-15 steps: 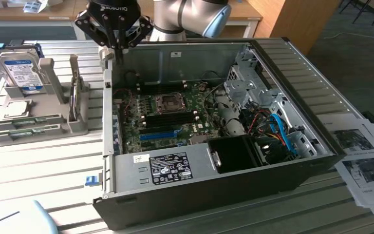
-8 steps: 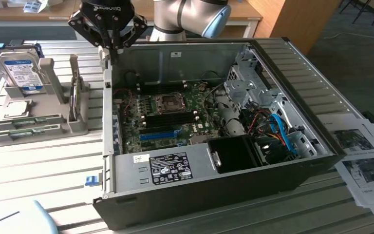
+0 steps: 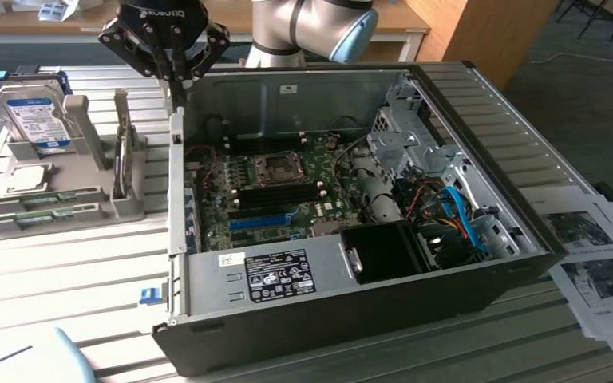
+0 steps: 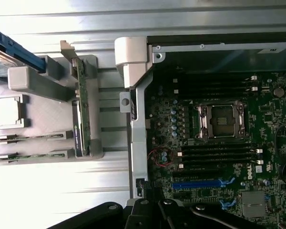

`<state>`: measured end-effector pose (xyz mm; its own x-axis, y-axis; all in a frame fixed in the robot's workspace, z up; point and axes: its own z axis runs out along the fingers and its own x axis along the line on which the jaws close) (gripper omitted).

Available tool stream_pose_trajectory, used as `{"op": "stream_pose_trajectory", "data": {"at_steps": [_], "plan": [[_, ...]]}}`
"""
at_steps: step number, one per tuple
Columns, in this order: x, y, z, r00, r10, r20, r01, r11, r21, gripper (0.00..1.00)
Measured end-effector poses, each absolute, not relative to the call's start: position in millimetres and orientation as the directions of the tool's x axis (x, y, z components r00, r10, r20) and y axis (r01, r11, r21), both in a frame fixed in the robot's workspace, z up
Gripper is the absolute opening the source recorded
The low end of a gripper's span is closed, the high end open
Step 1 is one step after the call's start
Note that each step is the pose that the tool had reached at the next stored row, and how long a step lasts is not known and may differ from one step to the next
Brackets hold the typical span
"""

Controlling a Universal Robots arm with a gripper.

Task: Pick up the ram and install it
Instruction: 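Reach for the ram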

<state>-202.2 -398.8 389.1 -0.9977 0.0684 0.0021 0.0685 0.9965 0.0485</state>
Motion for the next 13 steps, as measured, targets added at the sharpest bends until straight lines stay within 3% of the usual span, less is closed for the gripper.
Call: {"op": "stream_pose_trajectory", "data": {"at_steps": [13], "plan": [[-215.7, -398.8, 388.6, -0.998, 0.067, -0.006, 0.067, 0.997, 0.05, 0.09]]}}
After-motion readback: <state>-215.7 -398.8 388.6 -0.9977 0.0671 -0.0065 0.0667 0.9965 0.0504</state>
